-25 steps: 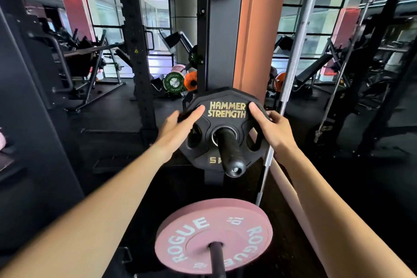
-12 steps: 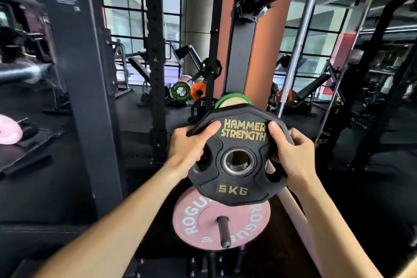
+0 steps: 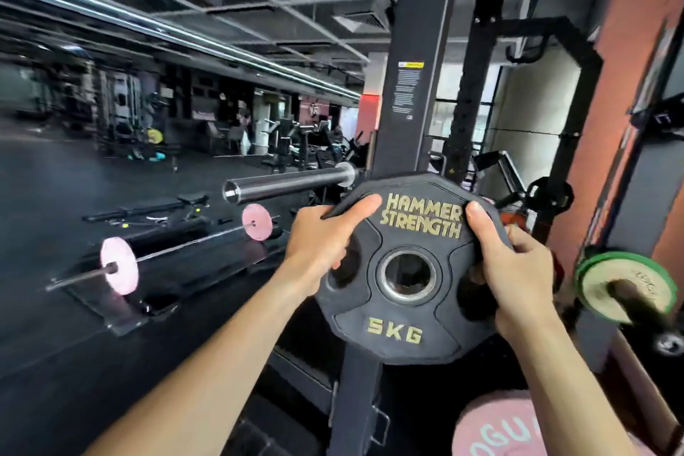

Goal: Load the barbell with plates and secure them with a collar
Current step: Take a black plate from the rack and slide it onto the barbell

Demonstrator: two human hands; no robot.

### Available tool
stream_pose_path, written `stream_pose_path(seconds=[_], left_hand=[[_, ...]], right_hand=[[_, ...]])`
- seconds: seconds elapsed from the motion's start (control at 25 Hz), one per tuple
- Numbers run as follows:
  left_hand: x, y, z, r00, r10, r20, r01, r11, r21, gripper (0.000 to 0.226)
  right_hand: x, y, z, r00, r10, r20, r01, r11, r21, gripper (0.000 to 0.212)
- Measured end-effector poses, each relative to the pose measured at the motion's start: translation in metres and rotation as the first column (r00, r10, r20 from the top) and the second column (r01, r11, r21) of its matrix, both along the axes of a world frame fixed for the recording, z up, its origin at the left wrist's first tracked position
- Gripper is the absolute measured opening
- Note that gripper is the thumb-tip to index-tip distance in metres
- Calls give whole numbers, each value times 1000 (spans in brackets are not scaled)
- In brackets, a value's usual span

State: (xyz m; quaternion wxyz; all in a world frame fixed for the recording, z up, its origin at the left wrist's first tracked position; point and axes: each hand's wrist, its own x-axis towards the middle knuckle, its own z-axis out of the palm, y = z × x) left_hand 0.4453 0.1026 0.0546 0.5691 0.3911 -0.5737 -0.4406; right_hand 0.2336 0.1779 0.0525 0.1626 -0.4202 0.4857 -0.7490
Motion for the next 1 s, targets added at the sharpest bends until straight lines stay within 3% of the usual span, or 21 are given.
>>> stream_pose_path(seconds=[0.28,0.44,0.52,0.8,1.0], left_hand=[[140,-49,5,952,304,25,-303,953,-18,59],[189,-101,3,947,318,-32,-319,947,-20,64],[204,-133,3,941,337,-36,-338,940,-36,76],[227,-194,1,958,285,-40,-286,958,-28,46],[242,-218,5,973,225,-51,-225,974,-11,45]], right_hand=[[126,-111,9,958,288,16,-288,956,60,75],[173,-171,11,915,401,46,-403,914,54,74],[186,-199,14,913,405,48,-408,911,58,70],[211,-242,17,920,391,38,-393,919,47,65],[225,-248,19,941,338,0,-338,940,49,68]])
